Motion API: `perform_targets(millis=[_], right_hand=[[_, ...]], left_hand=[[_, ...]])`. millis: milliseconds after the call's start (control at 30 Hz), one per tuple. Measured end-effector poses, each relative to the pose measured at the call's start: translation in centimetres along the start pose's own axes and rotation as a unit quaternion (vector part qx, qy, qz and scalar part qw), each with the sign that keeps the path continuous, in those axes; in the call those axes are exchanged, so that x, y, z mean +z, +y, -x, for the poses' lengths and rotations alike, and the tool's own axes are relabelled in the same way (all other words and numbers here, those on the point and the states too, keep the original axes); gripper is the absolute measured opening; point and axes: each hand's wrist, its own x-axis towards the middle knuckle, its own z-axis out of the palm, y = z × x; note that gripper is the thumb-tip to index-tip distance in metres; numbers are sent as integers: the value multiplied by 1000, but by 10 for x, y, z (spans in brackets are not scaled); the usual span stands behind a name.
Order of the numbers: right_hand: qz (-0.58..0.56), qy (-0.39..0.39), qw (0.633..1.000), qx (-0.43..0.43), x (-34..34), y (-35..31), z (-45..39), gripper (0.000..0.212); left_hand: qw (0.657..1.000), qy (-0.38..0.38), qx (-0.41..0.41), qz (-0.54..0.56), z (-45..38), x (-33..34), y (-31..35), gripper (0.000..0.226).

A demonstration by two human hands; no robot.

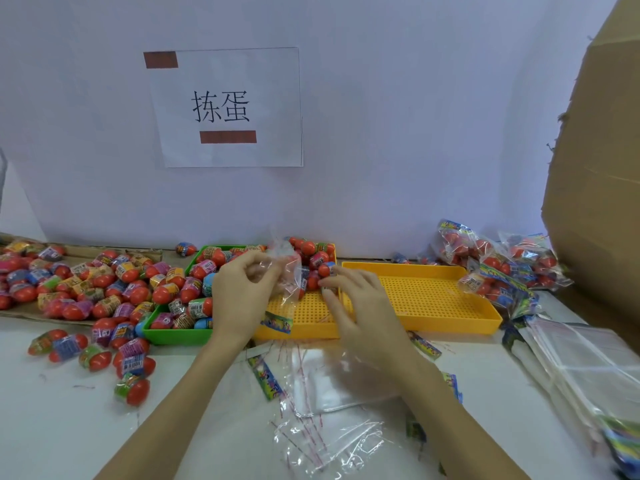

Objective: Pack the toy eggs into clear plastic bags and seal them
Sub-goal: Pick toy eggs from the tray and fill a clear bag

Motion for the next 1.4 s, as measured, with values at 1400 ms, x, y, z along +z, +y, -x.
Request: perform_targets(millis=[1400], right_hand=[[-380, 126, 915, -50, -42, -34, -5, 20]], left_hand=[[985, -163, 59, 12, 17, 16, 14, 22]])
